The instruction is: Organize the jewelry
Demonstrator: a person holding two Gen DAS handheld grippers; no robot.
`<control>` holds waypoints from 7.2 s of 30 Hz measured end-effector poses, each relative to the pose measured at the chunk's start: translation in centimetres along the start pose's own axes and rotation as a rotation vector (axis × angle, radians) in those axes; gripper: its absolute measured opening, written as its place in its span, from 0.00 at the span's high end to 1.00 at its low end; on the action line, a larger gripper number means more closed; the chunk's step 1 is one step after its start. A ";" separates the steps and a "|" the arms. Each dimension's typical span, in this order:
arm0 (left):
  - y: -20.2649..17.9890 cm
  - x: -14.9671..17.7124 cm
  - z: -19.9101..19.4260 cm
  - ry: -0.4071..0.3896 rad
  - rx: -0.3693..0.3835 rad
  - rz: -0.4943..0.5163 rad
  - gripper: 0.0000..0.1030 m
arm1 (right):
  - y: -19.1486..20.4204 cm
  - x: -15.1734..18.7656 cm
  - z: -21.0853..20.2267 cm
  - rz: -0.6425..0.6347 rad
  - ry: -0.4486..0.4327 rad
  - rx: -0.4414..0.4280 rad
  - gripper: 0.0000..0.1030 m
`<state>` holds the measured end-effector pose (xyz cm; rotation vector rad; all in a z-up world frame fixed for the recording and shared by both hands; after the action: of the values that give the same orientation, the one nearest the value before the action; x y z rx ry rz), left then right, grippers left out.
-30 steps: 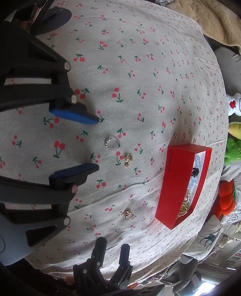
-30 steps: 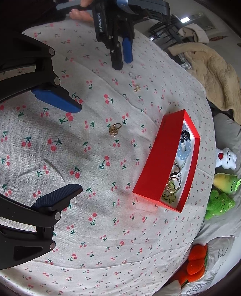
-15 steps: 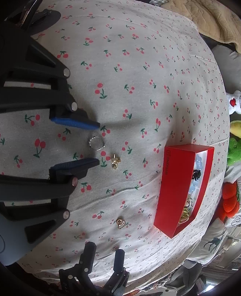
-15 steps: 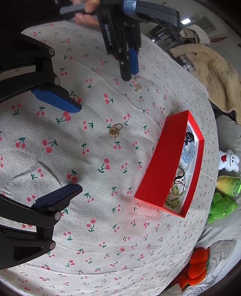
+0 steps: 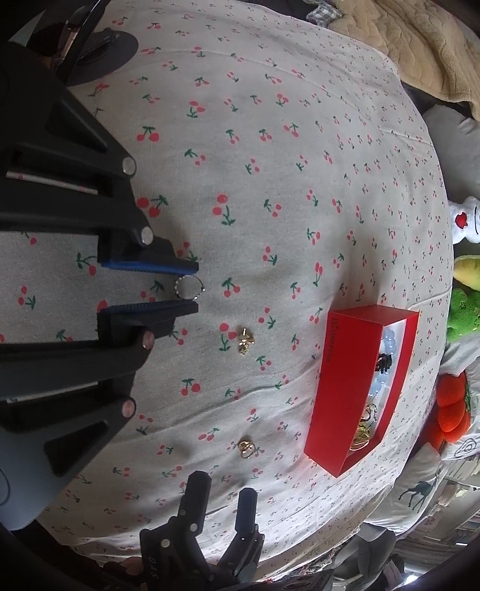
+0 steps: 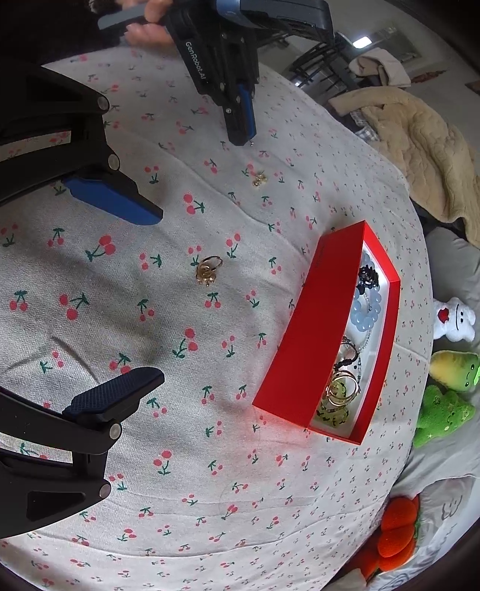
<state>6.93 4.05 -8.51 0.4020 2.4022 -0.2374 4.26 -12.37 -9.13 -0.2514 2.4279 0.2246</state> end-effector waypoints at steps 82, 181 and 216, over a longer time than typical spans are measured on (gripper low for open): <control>-9.2 -13.5 6.3 -0.141 0.160 -0.033 0.84 | -10.0 -10.5 -2.4 0.338 -0.164 0.026 0.85; -4.4 -2.6 3.4 -0.023 0.005 -0.005 0.87 | -4.6 0.7 -2.6 0.052 0.017 0.045 0.28; -10.5 -13.6 3.6 -0.101 0.151 -0.054 0.91 | -6.5 -3.4 -3.6 0.119 -0.080 0.043 0.28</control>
<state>15.19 -9.77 -1.62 0.3841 2.3055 -0.4546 6.13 -19.01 -4.87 -0.0778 2.3680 0.2302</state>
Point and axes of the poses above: each gripper's, at about its wrist camera, not at the fingertips, and z roughly the way its jaws point, y to its left, x to its underside, the point moved 6 cm from there along z, roughly the way its jaws point, and after that the axes turned 9 degrees about -y, right-handed, at the moved point
